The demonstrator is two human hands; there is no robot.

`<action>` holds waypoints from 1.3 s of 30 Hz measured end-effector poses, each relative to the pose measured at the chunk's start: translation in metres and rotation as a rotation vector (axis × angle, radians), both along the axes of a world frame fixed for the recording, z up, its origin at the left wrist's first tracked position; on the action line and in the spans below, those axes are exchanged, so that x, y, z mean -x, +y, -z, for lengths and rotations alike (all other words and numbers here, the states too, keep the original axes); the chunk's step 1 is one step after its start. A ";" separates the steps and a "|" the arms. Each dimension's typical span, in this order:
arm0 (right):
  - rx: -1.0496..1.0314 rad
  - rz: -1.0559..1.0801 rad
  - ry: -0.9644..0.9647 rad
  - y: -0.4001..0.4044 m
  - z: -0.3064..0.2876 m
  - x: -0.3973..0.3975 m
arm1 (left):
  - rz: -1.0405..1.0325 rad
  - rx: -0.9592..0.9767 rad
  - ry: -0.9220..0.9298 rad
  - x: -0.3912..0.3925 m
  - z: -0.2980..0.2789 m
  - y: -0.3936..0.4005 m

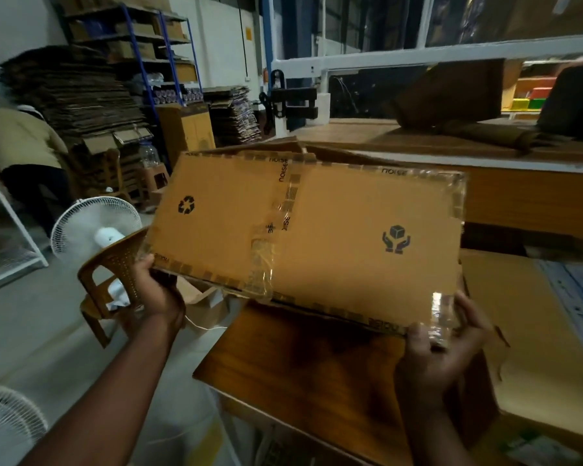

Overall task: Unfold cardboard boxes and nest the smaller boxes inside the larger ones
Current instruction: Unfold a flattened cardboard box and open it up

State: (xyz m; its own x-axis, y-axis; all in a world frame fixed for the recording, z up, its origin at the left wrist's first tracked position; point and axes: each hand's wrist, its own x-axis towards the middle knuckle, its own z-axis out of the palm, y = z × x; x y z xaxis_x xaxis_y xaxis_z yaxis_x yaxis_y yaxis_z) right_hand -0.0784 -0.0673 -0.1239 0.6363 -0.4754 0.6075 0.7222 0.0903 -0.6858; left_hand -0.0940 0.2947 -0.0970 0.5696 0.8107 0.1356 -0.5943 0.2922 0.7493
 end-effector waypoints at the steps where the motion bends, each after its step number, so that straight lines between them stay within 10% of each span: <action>1: 0.028 -0.031 0.065 0.009 0.009 0.014 | 0.002 0.033 0.032 0.002 0.005 -0.003; 12: 0.041 0.092 0.496 -0.022 0.041 0.036 | -0.289 -0.388 0.682 0.044 0.075 0.000; 18: 0.094 0.164 0.519 -0.009 0.038 0.037 | -0.208 -0.546 0.711 0.031 0.069 -0.031; 26: 0.850 0.335 0.597 -0.012 0.046 0.019 | -0.109 -1.296 1.076 0.028 0.073 -0.026; 34: 1.613 -0.280 0.340 0.052 -0.001 -0.021 | 0.715 -1.786 0.767 -0.006 0.033 -0.079; 39: 1.724 -0.373 0.316 0.068 -0.014 -0.040 | 0.728 -1.899 0.548 -0.021 0.031 -0.080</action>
